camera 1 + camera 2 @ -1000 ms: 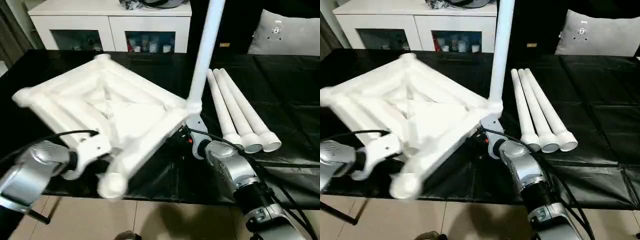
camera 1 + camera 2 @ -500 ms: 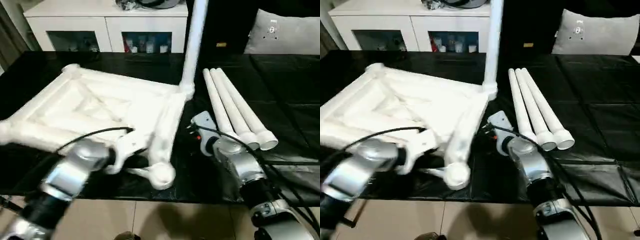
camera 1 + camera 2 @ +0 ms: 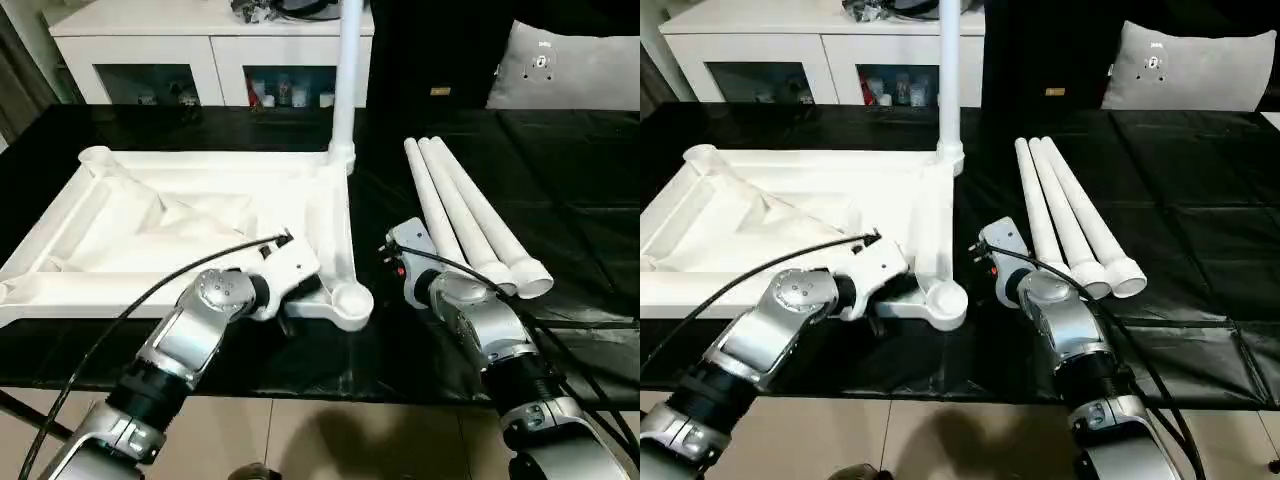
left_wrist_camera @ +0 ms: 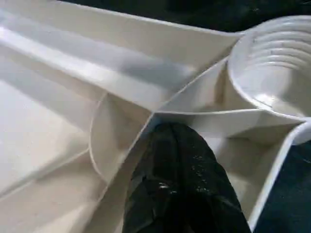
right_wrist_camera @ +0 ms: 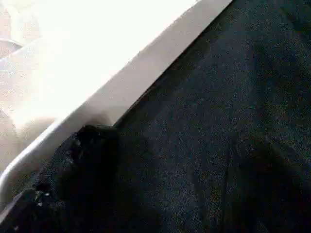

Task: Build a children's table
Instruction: Rotate table base

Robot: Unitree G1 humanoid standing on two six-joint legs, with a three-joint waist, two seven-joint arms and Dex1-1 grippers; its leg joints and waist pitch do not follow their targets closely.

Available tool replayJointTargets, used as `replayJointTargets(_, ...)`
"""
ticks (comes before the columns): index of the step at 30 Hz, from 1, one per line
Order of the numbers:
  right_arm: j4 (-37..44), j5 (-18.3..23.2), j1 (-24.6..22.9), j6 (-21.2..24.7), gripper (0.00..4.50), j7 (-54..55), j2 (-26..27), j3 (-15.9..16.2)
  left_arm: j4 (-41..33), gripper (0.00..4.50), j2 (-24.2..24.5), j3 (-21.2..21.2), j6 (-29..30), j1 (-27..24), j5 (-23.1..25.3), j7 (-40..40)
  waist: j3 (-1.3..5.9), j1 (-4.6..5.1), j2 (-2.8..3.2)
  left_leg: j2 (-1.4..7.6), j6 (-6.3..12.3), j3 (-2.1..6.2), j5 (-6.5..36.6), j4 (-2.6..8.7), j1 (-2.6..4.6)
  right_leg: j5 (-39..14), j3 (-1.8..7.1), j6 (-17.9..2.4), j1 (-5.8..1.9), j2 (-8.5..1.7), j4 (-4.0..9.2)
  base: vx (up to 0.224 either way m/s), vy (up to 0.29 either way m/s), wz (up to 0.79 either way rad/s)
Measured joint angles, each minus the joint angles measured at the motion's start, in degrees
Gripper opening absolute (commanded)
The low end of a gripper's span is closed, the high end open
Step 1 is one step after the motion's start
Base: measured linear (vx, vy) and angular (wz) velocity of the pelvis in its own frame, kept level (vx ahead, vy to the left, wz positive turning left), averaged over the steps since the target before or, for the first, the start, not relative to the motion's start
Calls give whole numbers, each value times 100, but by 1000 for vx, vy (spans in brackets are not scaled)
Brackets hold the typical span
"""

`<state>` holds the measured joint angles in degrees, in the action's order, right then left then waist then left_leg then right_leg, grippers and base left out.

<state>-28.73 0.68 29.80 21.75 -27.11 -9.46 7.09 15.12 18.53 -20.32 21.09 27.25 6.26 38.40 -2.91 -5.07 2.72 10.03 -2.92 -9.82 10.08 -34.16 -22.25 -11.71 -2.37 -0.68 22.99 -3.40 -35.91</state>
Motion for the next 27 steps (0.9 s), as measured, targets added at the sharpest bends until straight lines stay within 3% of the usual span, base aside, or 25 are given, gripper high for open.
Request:
replayJointTargets(5, 522, -51, 41, -81, 450, 519, 59, -66, 81, 79, -139, 370, -235, 57, -77, -317, -2, -13, -3, 2, 1, 0, 0, 0, -8, 0, -3, 0, 9, 1, -1, 0, 0, 0)
replayJointTargets(12, 992, 49, 182, 1480, 450, 1010, 75, -656, -731, 127, 26, 786, -246, -308, -428, -293, -2, -50, -5, 0, 1, 0, 2, -2, -7, 0, -2, 0, 3, -1, 6, 0, 0, 0)
replayJointTargets(13, 1015, 96, 182, 1611, 450, 1040, 74, -715, -793, 152, 65, 782, -213, -358, -435, -232, -2, -51, -4, 0, 1, 0, 1, -2, -7, -1, -3, 1, 5, -1, 3, 0, 0, 0)
replayJointTargets(19, 1021, 145, 384, 2010, 450, 1336, 122, -839, -1180, 203, 225, 740, -187, -502, -499, 37, -4, -44, -7, 0, -6, 0, -3, -2, -4, -1, 1, 1, 6, -1, -3, 0, 0, 0)
replayJointTargets(27, 1017, 92, 661, 2065, 450, 1756, 64, -1136, -1446, 258, 283, 694, -38, -516, -599, 145, -3, -56, -6, -1, -9, 0, -4, -2, -4, -2, 1, 3, 5, -1, -3, 0, 0, 0)
